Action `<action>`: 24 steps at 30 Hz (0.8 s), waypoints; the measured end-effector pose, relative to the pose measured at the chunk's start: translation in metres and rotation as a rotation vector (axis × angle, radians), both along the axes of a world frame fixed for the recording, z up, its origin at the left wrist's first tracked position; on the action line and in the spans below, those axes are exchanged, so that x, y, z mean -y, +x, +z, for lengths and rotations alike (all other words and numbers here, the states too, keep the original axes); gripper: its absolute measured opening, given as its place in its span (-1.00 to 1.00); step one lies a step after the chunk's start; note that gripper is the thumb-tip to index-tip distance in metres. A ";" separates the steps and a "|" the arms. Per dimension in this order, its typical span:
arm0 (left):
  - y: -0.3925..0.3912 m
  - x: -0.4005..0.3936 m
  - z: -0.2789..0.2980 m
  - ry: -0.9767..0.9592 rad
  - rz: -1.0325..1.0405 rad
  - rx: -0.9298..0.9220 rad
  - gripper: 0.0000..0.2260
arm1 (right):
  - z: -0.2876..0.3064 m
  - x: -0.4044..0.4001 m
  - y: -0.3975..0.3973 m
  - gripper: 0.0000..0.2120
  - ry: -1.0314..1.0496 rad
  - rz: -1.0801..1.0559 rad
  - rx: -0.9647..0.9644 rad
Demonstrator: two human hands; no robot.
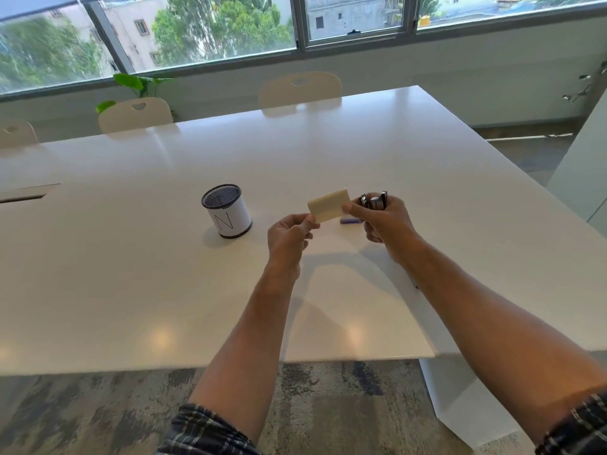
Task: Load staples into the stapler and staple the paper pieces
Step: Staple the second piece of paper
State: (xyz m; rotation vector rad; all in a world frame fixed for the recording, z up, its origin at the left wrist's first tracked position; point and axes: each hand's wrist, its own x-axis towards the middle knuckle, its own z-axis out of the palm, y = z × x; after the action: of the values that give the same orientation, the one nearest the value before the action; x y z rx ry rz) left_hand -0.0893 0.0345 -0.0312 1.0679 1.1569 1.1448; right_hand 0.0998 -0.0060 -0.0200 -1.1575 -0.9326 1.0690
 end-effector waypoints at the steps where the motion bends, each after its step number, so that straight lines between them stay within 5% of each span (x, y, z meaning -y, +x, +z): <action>1: -0.005 -0.002 -0.001 -0.020 0.022 0.027 -0.90 | 0.002 -0.003 -0.006 -0.81 0.007 -0.015 0.024; 6: -0.031 -0.014 -0.002 0.057 0.137 0.048 -0.94 | 0.019 -0.022 -0.040 -0.84 0.050 -0.056 0.196; 10: -0.055 -0.021 0.005 0.483 0.498 -0.402 -0.91 | 0.031 -0.043 -0.066 -0.87 0.088 -0.096 0.316; 13: -0.074 -0.028 0.010 0.665 0.578 -0.660 -0.77 | 0.041 -0.061 -0.084 -0.87 0.099 -0.115 0.357; 16: -0.087 -0.037 0.009 0.679 0.542 -0.893 -0.65 | 0.051 -0.077 -0.102 -0.82 0.115 -0.150 0.366; 24: -0.102 -0.049 -0.002 0.539 0.508 -1.052 -0.59 | 0.061 -0.114 -0.141 -0.74 0.068 -0.131 0.510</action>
State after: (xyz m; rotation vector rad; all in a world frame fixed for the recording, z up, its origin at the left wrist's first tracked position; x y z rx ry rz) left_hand -0.1912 0.0840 -0.0335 1.9930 2.0816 1.3469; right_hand -0.0408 0.1079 0.0407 -1.4450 -1.2552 0.6372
